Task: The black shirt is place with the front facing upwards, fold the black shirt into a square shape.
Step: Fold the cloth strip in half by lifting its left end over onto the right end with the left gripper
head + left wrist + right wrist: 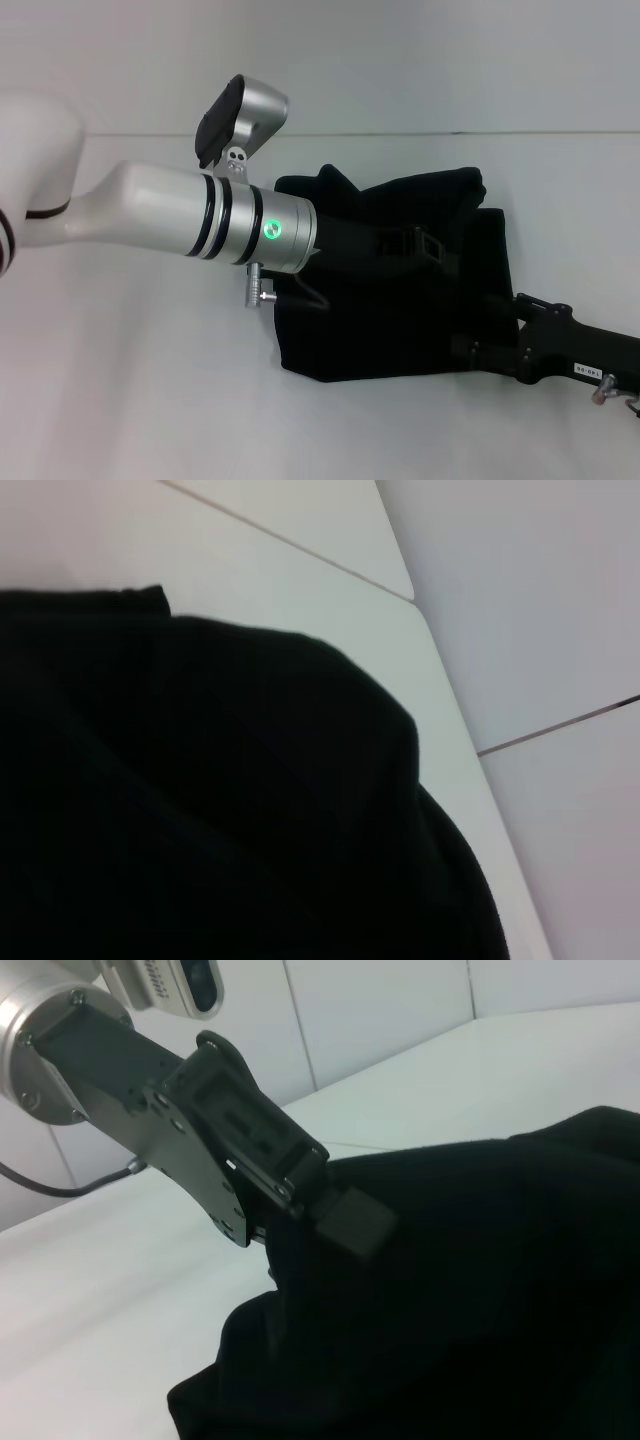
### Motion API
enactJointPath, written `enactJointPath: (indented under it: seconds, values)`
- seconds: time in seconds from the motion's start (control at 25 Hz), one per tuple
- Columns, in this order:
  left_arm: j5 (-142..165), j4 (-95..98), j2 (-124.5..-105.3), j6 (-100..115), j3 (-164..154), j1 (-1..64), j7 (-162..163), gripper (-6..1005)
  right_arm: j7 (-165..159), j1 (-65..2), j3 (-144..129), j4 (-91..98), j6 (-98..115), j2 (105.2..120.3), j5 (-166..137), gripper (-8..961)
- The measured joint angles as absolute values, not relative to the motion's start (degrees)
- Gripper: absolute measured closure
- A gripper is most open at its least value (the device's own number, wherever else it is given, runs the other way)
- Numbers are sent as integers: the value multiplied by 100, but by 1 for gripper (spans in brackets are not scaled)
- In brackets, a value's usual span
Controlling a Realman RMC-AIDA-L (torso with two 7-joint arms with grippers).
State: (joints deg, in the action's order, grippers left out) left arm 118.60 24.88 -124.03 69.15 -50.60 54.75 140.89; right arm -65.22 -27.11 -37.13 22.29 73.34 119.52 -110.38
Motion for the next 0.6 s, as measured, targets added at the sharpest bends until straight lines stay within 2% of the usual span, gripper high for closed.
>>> enactJointPath:
  seconds: [0.6]
  values:
    - [11550, 2163, -12459, 6795, -5090, 5417, 13712, 898, -6795, -2754, -2990, 2199, 6673, 11962, -11029, 70]
